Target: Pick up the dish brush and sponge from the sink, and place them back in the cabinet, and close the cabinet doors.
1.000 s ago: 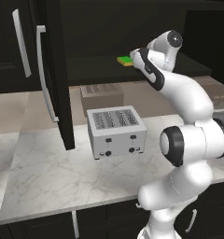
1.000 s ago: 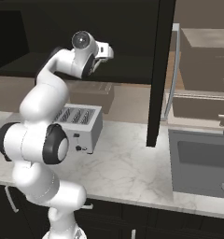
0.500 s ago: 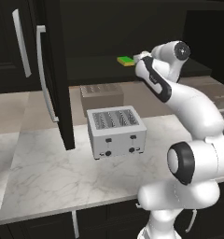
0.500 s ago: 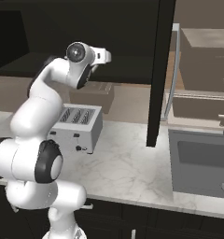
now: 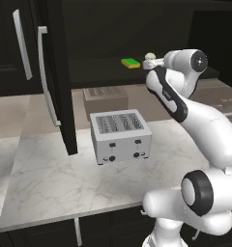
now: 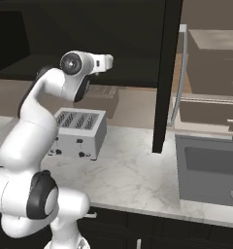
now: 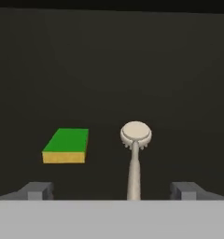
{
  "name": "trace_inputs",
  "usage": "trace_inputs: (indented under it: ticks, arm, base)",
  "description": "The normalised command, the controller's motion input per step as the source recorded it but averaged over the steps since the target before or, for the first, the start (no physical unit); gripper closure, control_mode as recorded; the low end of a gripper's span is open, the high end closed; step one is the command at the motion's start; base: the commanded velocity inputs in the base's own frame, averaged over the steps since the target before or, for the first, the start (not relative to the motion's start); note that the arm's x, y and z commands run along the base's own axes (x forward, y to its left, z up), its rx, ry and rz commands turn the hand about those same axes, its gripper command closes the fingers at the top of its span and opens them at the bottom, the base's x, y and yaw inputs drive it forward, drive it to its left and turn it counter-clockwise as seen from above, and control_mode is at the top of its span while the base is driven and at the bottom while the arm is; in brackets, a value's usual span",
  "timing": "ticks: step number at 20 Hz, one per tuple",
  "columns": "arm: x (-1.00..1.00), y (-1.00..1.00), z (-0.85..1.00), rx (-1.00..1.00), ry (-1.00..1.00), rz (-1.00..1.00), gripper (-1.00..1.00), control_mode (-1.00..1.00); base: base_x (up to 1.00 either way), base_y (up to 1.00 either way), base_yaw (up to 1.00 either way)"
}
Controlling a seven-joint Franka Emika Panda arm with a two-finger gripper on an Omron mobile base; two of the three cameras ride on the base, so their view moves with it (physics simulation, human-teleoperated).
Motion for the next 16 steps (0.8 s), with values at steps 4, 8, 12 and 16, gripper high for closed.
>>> trace_inputs:
  ticks: [4,8,12,16]
  arm:
    - [-0.48,0.00,0.39,0.00,0.00,0.00,-1.00,-1.00]
    - [-0.48,0.00,0.37,0.00,0.00,0.00,-1.00,-1.00]
    - [-0.49,0.00,0.28,0.00,0.00,0.00,-1.00,-1.00]
    - [-0.58,0.00,0.04,0.00,-0.05,0.00,-1.00,-1.00]
  base:
    - [0.00,0.00,0.00]
    - [0.00,0.00,0.00]
    - [0.00,0.00,0.00]
    - [0.00,0.00,0.00]
